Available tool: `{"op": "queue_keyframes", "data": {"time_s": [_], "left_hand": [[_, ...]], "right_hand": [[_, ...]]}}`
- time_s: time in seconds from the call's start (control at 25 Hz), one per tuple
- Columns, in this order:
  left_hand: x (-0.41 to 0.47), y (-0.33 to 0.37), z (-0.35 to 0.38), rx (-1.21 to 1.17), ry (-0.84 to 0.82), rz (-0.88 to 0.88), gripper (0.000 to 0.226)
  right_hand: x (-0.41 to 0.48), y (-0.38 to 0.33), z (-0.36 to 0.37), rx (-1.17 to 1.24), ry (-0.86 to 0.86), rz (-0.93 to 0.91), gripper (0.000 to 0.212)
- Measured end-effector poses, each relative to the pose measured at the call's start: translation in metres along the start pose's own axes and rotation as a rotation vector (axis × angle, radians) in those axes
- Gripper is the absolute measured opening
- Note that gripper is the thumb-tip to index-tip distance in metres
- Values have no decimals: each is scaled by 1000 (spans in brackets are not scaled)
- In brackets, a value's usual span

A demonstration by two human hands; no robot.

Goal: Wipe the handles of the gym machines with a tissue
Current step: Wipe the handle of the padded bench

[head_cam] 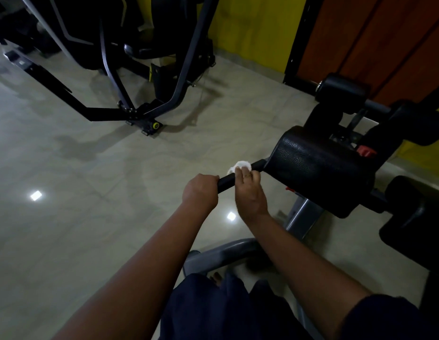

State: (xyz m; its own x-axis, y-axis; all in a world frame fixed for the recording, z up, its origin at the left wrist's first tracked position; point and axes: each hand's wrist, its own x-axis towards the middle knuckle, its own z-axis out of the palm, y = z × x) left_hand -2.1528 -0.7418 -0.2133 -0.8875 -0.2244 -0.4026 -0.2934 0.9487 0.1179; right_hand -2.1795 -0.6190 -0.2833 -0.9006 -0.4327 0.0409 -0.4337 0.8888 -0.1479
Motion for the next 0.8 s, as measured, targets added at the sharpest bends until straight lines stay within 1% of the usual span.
{"op": "queue_keyframes", "data": {"time_s": [0.04,0.08,0.16,0.2,0.28,0.36,0.4,0.44,0.52,0.6,0.64,0.68,0.72,0.76,0.8], "left_hand": [[2,0,0,13,-4,-1,38],[3,0,0,21,-7,-2,36],[6,2,0,24,-8,-11,34],[7,2,0,25,-5,-20,33],[8,1,1,42,-3,-23,32],[11,-2,3,52,-1,-11,33],[13,-3,3,54,-5,-8,34],[14,-4,4,60,-9,-4,35],[15,-4,5,72,-15,4,37],[15,-4,5,66,-19,3,37],[15,-4,5,70,-21,5,35],[15,-4,5,77,-23,10,34],[15,-5,4,80,-27,14,34],[15,-5,3,76,-30,13,34],[15,-5,2,68,-33,7,35]], "right_hand": [[3,8,-1,1,11,-3,58],[9,10,-6,52,9,63,60],[15,-1,-12,222,-55,245,60],[12,-10,-11,241,-24,255,59],[0,-19,0,293,99,92,52],[-10,-12,9,318,239,-97,42],[-9,-6,7,325,250,-142,40],[-4,-2,2,343,285,-142,39],[6,-6,-13,452,272,-31,38],[16,-7,-24,640,190,135,32],[21,-4,-28,770,125,195,31],[25,-1,-33,885,74,213,30],[28,0,-38,957,105,203,27],[31,2,-43,1015,185,203,22],[35,5,-44,1011,273,208,18]]}}
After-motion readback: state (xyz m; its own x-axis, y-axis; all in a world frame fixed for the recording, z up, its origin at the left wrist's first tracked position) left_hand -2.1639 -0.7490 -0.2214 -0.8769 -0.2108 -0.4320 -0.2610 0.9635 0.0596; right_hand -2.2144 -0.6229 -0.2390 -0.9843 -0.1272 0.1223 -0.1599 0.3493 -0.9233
